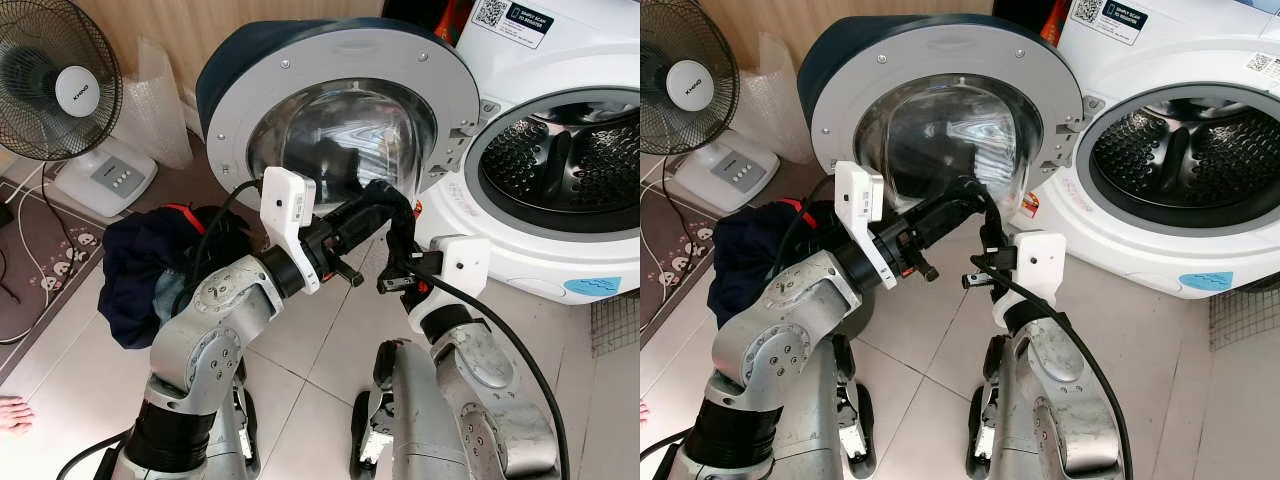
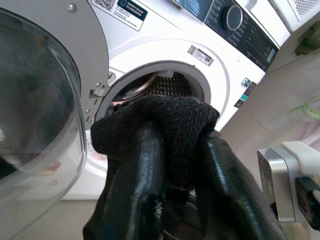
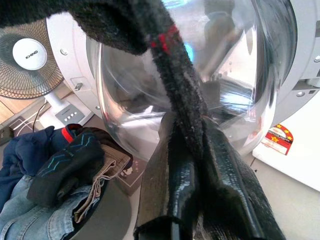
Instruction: Clothes washing
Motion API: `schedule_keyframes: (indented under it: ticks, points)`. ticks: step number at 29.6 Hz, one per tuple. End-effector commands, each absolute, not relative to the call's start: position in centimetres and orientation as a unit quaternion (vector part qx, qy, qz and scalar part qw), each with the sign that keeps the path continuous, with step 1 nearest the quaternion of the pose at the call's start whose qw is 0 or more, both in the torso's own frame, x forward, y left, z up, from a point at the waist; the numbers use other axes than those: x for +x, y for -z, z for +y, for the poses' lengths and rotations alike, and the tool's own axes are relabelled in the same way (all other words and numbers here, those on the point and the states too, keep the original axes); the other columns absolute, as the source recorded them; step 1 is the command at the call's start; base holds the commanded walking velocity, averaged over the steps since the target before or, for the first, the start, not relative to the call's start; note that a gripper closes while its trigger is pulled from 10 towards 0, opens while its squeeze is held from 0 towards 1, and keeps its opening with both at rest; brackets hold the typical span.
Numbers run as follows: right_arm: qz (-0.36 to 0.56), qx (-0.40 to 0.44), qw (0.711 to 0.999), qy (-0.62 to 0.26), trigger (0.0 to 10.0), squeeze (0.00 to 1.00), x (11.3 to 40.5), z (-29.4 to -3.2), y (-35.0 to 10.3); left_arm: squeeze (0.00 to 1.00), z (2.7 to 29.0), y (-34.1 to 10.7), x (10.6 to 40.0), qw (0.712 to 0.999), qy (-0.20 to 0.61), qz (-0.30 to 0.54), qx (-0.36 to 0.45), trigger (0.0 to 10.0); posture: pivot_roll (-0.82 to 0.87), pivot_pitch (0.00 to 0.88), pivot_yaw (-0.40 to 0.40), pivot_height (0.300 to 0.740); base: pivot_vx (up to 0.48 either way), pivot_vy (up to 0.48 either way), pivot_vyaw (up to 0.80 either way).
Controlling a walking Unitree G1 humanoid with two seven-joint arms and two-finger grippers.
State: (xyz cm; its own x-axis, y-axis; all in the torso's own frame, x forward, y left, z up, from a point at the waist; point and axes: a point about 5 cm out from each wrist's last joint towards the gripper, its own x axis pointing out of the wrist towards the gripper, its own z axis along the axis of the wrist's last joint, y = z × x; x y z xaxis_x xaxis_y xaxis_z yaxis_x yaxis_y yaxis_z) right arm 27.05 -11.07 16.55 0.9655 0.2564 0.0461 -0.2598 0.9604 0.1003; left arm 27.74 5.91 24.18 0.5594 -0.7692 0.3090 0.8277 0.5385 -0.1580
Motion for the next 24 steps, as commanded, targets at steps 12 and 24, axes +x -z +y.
schedule_keyframes:
  ticks: [12, 24]
  points:
    - [-0.027, 0.054, 0.990, -0.124, 0.0, 0.00, 26.7, -11.6, -16.9, 1.00, 5.8, -24.7, 27.4, 0.865, 0.464, -0.116, -0.155, 10.0, 0.05, 0.337, -0.052, 0.556, 0.000, 0.000, 0.00]
    - [-0.023, 0.028, 0.996, -0.086, 0.0, 0.00, 27.3, -13.5, -16.8, 1.00, 6.1, -25.0, 27.0, 0.858, 0.470, -0.123, -0.169, 10.0, 0.05, 0.339, -0.052, 0.556, 0.000, 0.000, 0.00]
